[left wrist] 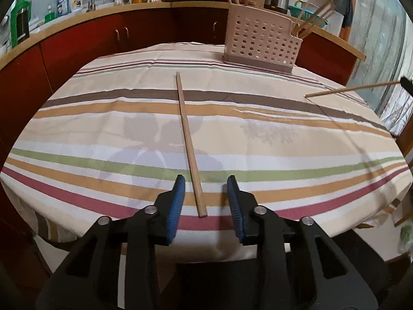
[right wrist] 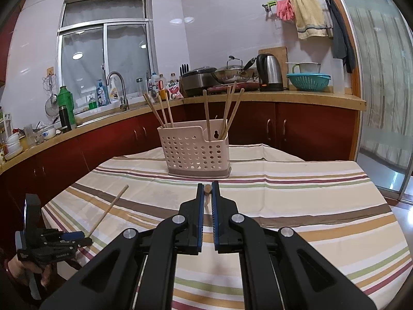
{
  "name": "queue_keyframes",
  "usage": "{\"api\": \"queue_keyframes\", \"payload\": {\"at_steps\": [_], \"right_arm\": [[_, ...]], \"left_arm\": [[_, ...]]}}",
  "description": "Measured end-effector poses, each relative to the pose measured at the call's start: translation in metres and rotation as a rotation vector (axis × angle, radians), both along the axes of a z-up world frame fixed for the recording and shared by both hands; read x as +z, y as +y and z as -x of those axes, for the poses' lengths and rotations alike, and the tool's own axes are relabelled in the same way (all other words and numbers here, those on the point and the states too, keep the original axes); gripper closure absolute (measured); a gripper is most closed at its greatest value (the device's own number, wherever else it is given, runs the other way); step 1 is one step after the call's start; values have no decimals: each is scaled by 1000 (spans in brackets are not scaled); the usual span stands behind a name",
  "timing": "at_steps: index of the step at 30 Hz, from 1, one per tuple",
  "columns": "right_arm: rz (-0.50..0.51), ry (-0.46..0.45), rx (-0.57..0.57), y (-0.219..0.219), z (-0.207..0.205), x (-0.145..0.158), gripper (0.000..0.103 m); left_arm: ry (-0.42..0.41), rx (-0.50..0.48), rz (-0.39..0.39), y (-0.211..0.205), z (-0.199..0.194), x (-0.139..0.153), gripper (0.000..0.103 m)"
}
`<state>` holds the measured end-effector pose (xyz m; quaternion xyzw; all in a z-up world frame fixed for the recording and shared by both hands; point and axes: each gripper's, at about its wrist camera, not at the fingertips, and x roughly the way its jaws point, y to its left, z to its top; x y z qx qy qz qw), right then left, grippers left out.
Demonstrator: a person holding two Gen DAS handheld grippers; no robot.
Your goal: Organize utensils
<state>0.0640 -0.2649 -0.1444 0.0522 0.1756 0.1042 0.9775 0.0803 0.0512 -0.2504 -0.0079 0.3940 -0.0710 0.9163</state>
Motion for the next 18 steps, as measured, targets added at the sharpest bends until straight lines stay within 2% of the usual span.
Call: {"api": "queue_keyframes", "payload": {"at_steps": [2, 3, 9, 12, 18], "right_arm": [[-4, -3, 1, 0, 1, 0, 97], [-5, -5, 1, 0, 1, 0, 97], [-2, -17, 7, 3, 3, 2, 97], [-1, -23, 4, 2, 4, 3, 97], [1, -34, -3, 0, 5, 7, 97]], "left_arm": [[3, 4, 9, 2, 3, 0, 92], [2, 6, 9, 3, 4, 0, 94], [-25, 2, 4, 5, 12, 4, 97], [-74, 9, 6, 7, 16, 16, 97], [-213, 43, 24, 18, 18, 58, 97]]}}
